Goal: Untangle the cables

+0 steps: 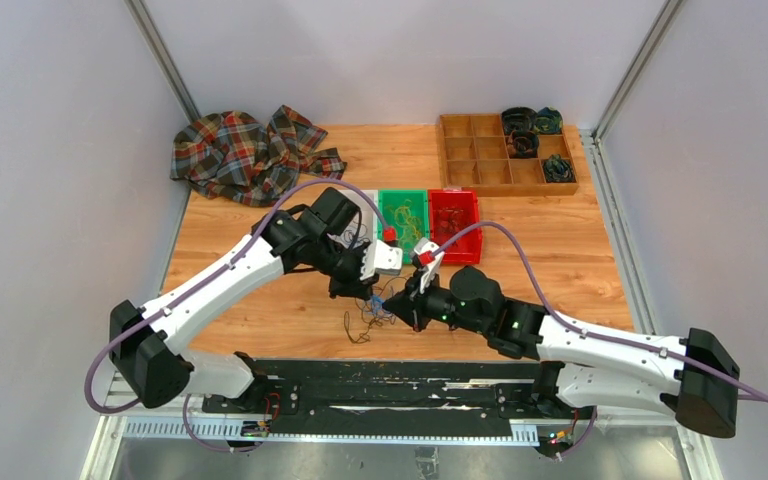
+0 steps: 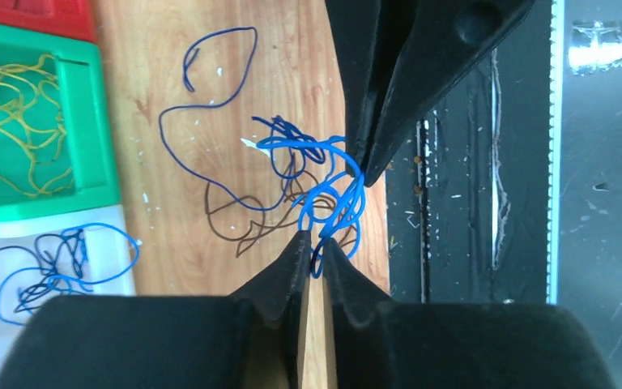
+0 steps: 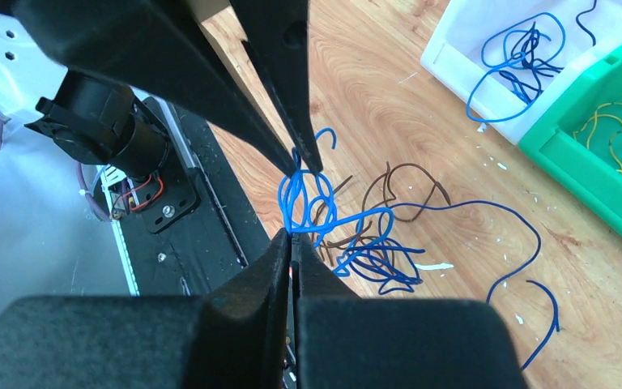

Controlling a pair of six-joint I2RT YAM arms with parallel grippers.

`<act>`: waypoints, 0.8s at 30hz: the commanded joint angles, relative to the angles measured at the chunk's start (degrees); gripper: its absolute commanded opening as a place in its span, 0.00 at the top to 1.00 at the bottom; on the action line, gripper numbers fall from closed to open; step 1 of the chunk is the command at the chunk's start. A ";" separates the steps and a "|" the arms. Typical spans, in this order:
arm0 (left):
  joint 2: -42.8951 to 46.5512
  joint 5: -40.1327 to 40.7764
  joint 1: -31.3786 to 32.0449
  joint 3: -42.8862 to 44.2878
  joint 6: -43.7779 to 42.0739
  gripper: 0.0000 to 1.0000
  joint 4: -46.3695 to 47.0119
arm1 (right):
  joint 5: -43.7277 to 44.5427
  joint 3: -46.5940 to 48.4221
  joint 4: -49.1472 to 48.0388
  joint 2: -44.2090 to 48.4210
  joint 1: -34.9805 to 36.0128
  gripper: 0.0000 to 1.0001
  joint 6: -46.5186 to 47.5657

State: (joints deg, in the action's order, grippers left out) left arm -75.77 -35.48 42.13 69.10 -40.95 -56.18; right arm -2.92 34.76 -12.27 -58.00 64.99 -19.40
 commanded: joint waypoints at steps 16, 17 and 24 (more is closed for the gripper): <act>5.41 1.23 0.40 7.14 17.75 0.99 4.43 | 17.39 -10.74 -10.20 12.27 0.40 0.44 -5.16; 5.31 0.95 0.39 7.91 17.93 0.99 4.35 | 17.40 -11.07 -10.93 12.38 0.46 0.43 -4.46; 3.84 -0.88 0.40 14.89 18.79 0.99 1.47 | 17.02 -7.52 -15.07 6.95 0.84 0.31 1.51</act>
State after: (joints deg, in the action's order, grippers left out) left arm -71.26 -34.24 42.24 79.59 -23.33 -52.49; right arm 11.29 24.64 -24.08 -48.45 64.99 -22.20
